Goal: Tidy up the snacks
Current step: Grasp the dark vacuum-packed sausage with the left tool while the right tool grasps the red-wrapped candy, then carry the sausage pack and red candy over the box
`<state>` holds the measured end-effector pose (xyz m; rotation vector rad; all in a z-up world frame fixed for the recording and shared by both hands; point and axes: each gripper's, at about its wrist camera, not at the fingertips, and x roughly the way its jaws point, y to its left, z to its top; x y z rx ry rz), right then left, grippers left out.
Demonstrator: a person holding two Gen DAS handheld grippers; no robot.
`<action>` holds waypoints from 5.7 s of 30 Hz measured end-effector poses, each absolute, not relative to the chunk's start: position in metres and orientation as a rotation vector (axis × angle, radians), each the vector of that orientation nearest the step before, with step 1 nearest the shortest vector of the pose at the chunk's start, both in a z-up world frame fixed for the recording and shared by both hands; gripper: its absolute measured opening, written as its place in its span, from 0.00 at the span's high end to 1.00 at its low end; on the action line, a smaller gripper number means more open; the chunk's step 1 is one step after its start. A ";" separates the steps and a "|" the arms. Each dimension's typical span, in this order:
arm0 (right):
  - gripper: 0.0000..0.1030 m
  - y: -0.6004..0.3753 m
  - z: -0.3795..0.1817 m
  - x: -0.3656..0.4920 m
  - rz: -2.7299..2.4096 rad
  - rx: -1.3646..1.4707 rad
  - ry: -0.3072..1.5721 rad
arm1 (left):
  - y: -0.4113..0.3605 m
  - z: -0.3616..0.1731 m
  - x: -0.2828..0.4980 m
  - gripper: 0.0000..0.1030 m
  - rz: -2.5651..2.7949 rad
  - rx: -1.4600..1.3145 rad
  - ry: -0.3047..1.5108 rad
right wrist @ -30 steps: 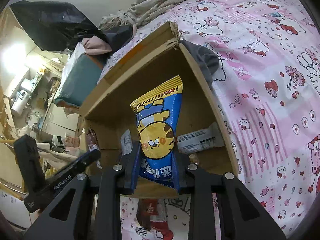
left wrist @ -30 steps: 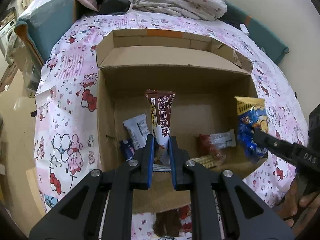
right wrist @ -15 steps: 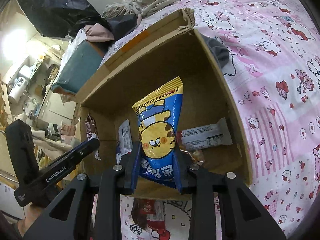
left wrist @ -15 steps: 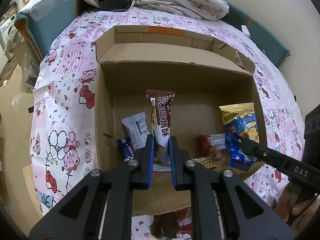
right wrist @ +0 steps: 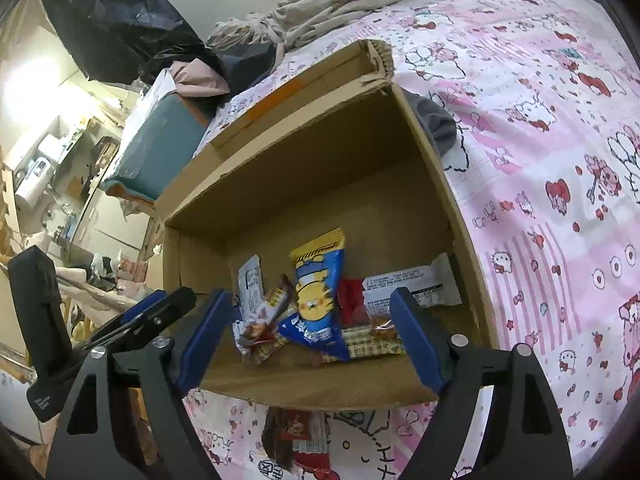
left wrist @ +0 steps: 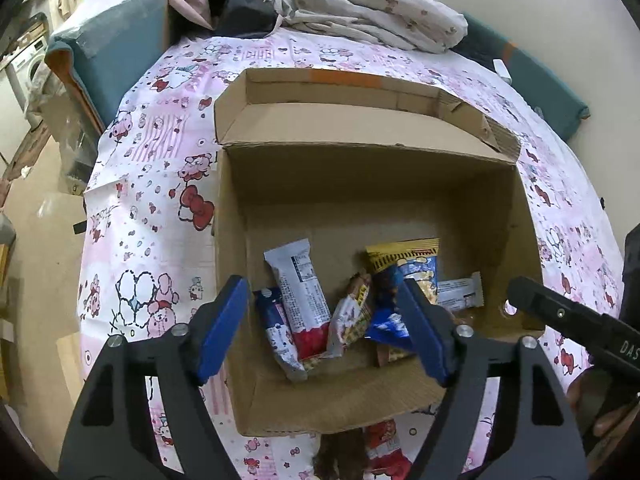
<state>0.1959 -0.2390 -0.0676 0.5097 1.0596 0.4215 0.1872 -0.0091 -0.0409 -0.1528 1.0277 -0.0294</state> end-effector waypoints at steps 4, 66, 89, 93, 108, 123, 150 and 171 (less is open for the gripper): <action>0.18 -0.240 -0.067 0.195 0.417 0.505 1.058 | -0.006 -0.041 0.186 0.28 -0.029 -0.166 1.027; 0.18 -0.261 -0.094 0.102 0.318 0.640 1.239 | -0.037 -0.150 0.108 0.28 -0.060 -0.147 1.435; 0.18 -0.261 -0.098 0.104 0.311 0.649 1.254 | -0.037 -0.150 0.085 0.53 -0.104 -0.142 1.474; 0.18 -0.252 -0.100 0.106 0.334 0.630 1.279 | -0.018 -0.139 0.077 0.53 -0.031 -0.193 1.460; 0.59 -0.175 -0.155 0.147 0.330 0.209 1.426 | 0.037 -0.118 0.058 0.54 0.092 -0.335 1.397; 0.86 -0.228 -0.119 0.107 0.360 0.408 1.359 | 0.029 -0.109 0.063 0.54 0.078 -0.291 1.366; 0.86 -0.251 -0.013 0.101 0.506 0.571 0.955 | 0.031 0.027 0.079 0.54 0.116 -0.227 0.951; 0.86 -0.268 -0.026 0.179 0.431 0.523 0.937 | -0.008 0.030 0.187 0.54 0.042 -0.097 0.904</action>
